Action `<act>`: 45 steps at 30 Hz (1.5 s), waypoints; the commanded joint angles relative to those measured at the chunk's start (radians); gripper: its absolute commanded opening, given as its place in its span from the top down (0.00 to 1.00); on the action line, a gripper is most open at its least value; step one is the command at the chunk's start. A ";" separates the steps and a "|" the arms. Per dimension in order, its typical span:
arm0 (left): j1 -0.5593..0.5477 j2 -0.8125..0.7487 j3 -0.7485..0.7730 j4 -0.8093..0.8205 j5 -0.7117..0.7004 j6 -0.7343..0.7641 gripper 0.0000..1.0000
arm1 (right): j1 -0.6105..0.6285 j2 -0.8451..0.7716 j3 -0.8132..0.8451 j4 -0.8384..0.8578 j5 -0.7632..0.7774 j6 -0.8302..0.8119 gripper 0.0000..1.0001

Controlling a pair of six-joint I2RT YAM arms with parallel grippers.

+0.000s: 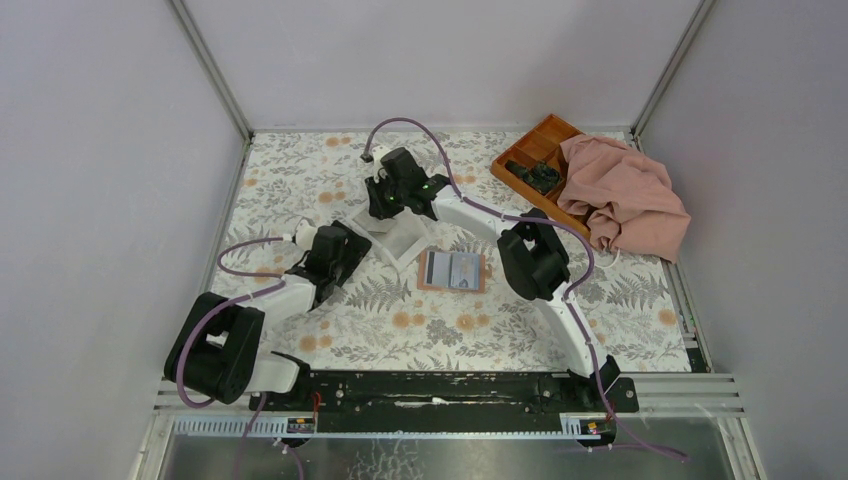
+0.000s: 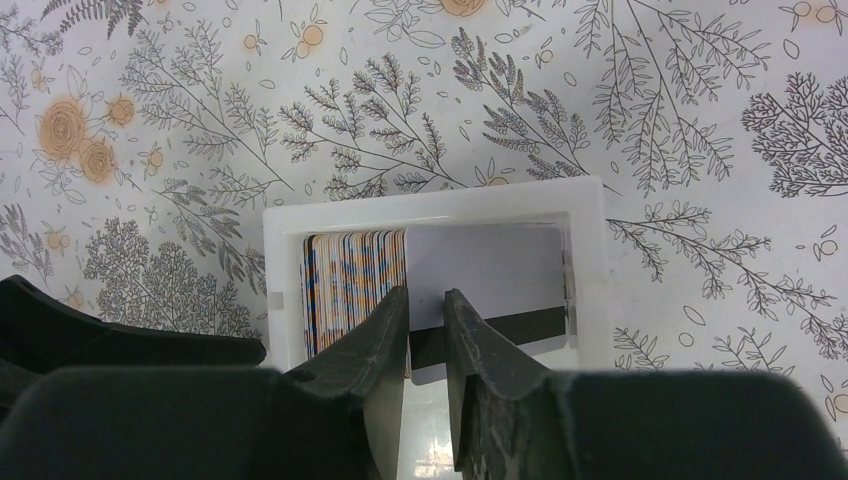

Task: Put the credit cards into the card holder
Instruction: Pick up the credit card from the storage box.

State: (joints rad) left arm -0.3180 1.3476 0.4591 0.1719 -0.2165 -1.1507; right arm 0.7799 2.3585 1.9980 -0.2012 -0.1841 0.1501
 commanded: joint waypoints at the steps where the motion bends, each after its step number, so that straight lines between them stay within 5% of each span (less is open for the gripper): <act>1: 0.009 -0.001 0.027 0.048 0.007 -0.001 0.10 | 0.003 -0.080 -0.011 -0.009 -0.023 0.014 0.75; 24: 0.010 -0.015 0.044 0.026 0.005 0.006 0.10 | 0.011 -0.156 -0.050 -0.005 0.014 0.015 0.81; 36: 0.009 -0.123 0.001 -0.034 -0.008 0.002 0.07 | 0.024 -0.247 -0.162 -0.007 0.245 -0.036 1.00; 45: 0.001 -0.219 -0.016 -0.061 0.009 0.094 0.00 | 0.024 -0.345 -0.278 0.110 0.343 -0.048 1.00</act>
State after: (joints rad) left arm -0.3180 1.1568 0.4511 0.1158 -0.2169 -1.1255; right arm 0.7895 2.1067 1.7359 -0.1730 0.0963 0.1116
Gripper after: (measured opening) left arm 0.990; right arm 0.050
